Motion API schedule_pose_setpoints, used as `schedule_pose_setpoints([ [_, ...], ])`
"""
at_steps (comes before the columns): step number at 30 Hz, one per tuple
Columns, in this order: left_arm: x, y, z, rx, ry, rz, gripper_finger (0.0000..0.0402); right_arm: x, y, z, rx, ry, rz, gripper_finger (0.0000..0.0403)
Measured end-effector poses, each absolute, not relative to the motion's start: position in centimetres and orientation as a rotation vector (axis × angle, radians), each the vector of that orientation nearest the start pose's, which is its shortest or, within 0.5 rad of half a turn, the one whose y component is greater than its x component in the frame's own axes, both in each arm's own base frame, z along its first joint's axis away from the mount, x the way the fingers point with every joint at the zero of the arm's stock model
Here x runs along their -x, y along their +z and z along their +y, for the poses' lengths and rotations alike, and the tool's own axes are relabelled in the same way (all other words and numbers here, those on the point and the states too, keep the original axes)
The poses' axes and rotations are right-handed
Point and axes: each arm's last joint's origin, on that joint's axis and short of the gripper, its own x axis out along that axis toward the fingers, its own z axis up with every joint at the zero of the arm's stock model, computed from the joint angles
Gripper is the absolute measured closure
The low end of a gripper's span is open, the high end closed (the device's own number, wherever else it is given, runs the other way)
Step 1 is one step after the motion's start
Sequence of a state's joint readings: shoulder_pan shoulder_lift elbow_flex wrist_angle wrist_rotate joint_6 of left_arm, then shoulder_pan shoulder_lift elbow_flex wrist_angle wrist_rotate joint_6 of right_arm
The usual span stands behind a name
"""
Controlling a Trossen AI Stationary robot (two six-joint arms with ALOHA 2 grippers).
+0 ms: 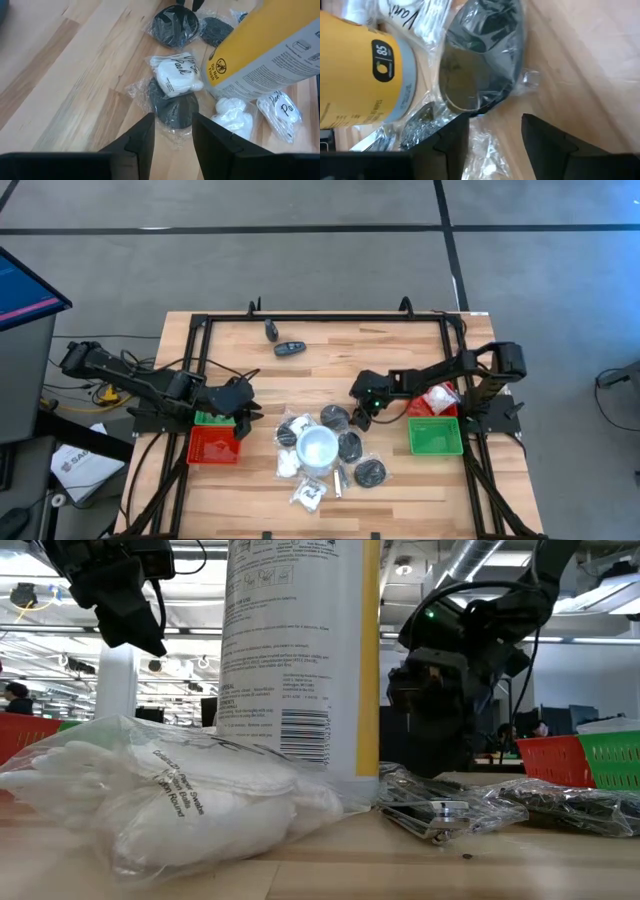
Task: Pick & Place Travel size toiletries
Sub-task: Put the black hairbrush into the left red bin
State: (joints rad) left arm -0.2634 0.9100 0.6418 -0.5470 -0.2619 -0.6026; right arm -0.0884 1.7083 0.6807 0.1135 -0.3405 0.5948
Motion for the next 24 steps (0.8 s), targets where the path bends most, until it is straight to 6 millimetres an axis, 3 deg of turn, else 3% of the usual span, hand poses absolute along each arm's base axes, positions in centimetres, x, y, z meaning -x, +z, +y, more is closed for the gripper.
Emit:
schedule_pose_setpoints([
  [24, -17.26, 23.61, -3.87, 0.342, 0.22, 0.744, 0.028, -29.62, 11.03, -2.13, -0.785, -0.023, 0.899, 0.0289],
])
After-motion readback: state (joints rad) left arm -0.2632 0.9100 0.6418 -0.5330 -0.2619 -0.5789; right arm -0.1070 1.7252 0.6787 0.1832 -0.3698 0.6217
